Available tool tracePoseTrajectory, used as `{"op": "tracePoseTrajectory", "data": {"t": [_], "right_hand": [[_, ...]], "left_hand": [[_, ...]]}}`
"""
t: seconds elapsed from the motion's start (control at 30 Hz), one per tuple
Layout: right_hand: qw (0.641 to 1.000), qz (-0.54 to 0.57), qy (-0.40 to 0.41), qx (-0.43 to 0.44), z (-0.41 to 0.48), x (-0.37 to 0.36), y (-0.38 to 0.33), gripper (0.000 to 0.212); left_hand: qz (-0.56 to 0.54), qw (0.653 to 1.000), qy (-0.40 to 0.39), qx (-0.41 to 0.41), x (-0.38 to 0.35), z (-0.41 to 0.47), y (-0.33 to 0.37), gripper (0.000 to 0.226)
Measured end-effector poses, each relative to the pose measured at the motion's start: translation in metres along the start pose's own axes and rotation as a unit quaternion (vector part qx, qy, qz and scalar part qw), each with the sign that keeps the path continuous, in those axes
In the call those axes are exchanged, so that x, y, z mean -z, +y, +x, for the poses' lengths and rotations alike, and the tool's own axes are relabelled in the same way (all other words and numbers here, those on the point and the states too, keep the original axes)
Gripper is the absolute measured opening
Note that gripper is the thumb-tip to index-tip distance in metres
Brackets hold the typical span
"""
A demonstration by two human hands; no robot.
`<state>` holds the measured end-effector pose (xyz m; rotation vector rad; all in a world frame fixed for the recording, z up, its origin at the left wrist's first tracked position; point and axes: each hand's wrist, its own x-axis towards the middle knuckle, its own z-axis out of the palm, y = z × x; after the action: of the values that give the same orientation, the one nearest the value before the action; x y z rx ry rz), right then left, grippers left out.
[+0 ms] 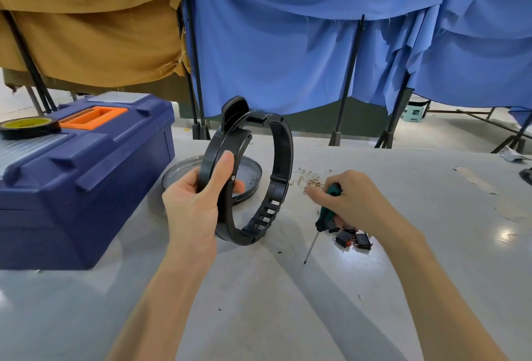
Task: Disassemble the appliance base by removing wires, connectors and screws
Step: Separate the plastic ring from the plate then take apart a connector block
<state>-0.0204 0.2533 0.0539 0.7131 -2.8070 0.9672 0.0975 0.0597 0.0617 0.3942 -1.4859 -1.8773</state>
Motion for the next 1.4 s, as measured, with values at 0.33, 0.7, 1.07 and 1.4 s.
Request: {"op": "tracePoseTrajectory", "data": {"t": [0.33, 0.7, 1.07, 1.4], "right_hand": [[0.963, -0.051, -0.257, -0.069, -0.020, 0.037, 0.011, 0.017], [0.945, 0.300, -0.115, 0.064, -0.017, 0.043, -0.003, 0.022], [0.942, 0.311, -0.097, 0.084, -0.016, 0.033, -0.016, 0.025], [0.943, 0.308, -0.088, 0.094, -0.017, 0.031, -0.020, 0.025]], "left_hand": [[-0.040, 0.999, -0.024, -0.020, 0.006, -0.002, -0.009, 0.026], [-0.042, 0.999, -0.009, -0.033, -0.005, 0.002, -0.011, 0.023], [-0.046, 0.998, 0.001, -0.034, -0.008, 0.002, -0.009, 0.018], [-0.057, 0.998, -0.005, -0.035, -0.008, 0.000, -0.009, 0.017]]}}
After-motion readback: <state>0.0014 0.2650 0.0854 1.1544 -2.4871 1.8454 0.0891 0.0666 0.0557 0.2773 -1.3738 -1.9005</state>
